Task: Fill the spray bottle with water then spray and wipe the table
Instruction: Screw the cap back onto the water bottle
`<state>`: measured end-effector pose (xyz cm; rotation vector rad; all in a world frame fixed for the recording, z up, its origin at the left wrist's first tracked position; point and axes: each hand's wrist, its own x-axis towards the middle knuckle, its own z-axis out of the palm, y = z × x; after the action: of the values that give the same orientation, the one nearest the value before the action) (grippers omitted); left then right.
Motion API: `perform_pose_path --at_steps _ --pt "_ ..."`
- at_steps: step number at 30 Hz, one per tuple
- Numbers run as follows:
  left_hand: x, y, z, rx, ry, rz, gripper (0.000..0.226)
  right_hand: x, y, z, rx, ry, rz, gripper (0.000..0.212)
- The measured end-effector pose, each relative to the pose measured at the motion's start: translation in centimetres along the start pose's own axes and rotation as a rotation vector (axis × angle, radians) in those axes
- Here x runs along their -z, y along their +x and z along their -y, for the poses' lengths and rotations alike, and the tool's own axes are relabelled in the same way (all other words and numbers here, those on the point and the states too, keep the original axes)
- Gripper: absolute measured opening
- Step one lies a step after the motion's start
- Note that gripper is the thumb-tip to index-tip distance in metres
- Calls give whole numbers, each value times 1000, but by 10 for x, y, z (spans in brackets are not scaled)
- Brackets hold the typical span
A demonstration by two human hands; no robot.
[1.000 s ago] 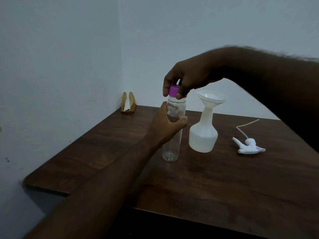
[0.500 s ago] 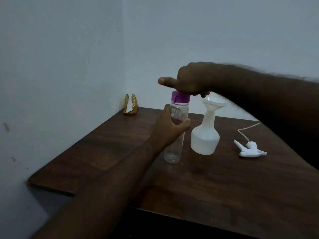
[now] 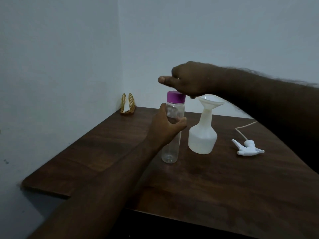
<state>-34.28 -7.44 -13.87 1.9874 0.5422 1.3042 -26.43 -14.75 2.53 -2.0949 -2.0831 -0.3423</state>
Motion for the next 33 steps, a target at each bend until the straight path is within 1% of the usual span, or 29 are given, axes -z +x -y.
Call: perform_pose_path --at_steps 2,3,4,6,8,10,11,13,15,16,18,20,22,23,25,28,31,32,33 --pt "1 1 0 18 -12 -15 51 1 3 -5 -26 5 -173 66" --pt "2 1 1 23 -9 -21 51 1 3 -7 -28 14 -224 63" --pt "2 1 1 20 -2 -24 50 0 3 -8 -13 15 -241 59" --pt "1 2 1 15 9 -19 49 -2 0 -7 44 25 -181 51" --pt "0 1 1 13 3 -10 48 -4 -4 -5 100 7 -24 56" --pt "2 0 0 4 1 -8 49 -10 -5 -3 136 -66 90 56" --pt "2 0 0 -13 -2 -8 49 -15 -5 -3 144 -121 98 52" --pt "-2 -1 0 -60 -7 -15 48 -25 -7 -1 106 -246 26 47" --pt "-5 -2 1 -78 -14 -38 45 -32 -8 4 52 -340 -90 49" --pt "-6 -2 1 -76 -18 -51 44 -33 -7 7 33 -366 -121 49" --pt "-7 -2 2 -80 -33 -79 44 -33 -6 15 21 -433 -119 47" --pt "-9 -2 6 -80 -54 -107 50 -32 -4 24 32 -495 -105 36" --pt "-10 -4 6 -79 -33 -142 56 -34 -2 28 2 -466 -132 28" --pt "-10 -4 8 -83 -17 -159 58 -38 -1 28 -42 -396 -162 30" --pt "-8 -4 8 -83 37 -184 60 -47 -3 25 -157 -170 -249 39" --pt "-5 -3 15 -30 57 -155 66 -70 -13 18 -244 184 -394 63" --pt "0 -20 32 40 162 -27 72 -102 -27 12 -367 608 -465 79" --pt "3 -27 38 38 188 35 71 -117 -29 10 -408 709 -452 82" --pt "7 -34 46 79 232 132 72 -131 -31 10 -428 767 -410 82"
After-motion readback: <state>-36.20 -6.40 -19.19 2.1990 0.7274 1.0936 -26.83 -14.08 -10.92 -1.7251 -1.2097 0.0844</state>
